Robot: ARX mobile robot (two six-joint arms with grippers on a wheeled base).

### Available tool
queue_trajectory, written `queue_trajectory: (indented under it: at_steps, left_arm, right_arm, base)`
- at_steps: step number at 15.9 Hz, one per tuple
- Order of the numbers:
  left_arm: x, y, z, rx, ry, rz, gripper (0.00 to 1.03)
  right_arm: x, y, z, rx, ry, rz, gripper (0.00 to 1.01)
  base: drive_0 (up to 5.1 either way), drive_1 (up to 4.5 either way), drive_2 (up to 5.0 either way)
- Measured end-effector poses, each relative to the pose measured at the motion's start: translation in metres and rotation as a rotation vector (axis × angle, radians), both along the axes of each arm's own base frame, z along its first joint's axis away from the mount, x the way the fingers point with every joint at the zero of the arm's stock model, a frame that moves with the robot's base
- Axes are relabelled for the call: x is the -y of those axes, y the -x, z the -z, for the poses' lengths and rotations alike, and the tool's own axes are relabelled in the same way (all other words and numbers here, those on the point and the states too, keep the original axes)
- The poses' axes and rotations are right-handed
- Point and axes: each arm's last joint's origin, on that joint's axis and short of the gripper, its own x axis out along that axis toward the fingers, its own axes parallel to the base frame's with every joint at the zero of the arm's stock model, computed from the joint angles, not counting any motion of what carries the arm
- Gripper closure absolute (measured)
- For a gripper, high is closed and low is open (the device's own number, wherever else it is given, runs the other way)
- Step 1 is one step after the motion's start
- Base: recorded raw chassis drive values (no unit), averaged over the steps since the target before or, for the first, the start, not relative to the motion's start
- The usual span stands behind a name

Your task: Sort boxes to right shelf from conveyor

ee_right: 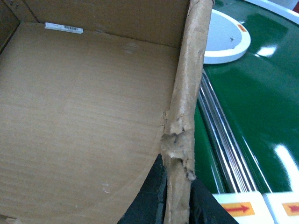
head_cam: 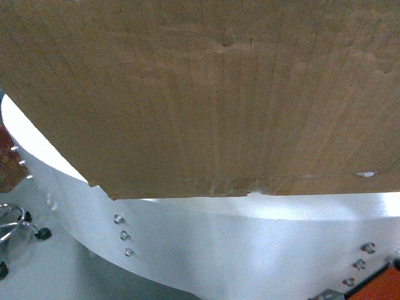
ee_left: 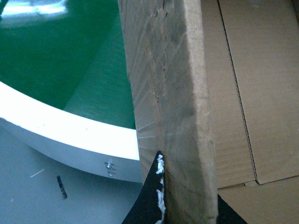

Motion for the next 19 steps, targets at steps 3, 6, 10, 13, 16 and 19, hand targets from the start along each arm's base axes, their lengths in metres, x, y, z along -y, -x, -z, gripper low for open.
queue_trajectory:
  at_steps: [3,6,10,13,16,19]
  left_arm:
    - [-0.0001,0.0011,-0.0018,0.009,0.002,0.001,0.99]
    - [0.0,0.0011,-0.0018,0.009,0.002,0.002,0.99]
    - [0.0,0.0011,-0.0019,0.01,0.002,0.001,0.99]
    - [0.0,0.0011,-0.0018,0.009,0.002,0.002,0.99]
    - [0.0,0.0011,-0.0018,0.009,0.002,0.002,0.99]
    - [0.0,0.001,-0.0018,0.009,0.002,0.002,0.99]
  right_arm:
    - [0.0006,0.0026,-0.0024,0.008,-0.001,0.002,0.97]
    - [0.0003,0.0013,-0.0015,0.006,-0.001,0.001,0.97]
    - [0.0003,0.0013,-0.0015,0.006,-0.001,0.001,0.97]
    - [0.0003,0.0013,-0.0015,0.006,-0.001,0.001,0.97]
    - [0.0003,0.0013,-0.0015,0.006,-0.001,0.001,0.97]
    - [0.0003,0.0013,-0.0014,0.006,-0.001,0.001,0.97]
  base:
    - [-1.9,-1.88,-1.9]
    - [-1.7,-1.75,-1.7]
    - [-1.6,-1.61,-1.6]
    - [-1.6,-1.56,-1.6]
    - [-1.7,-1.74,-1.7]
    - [-1.6,-1.62,-1.6]
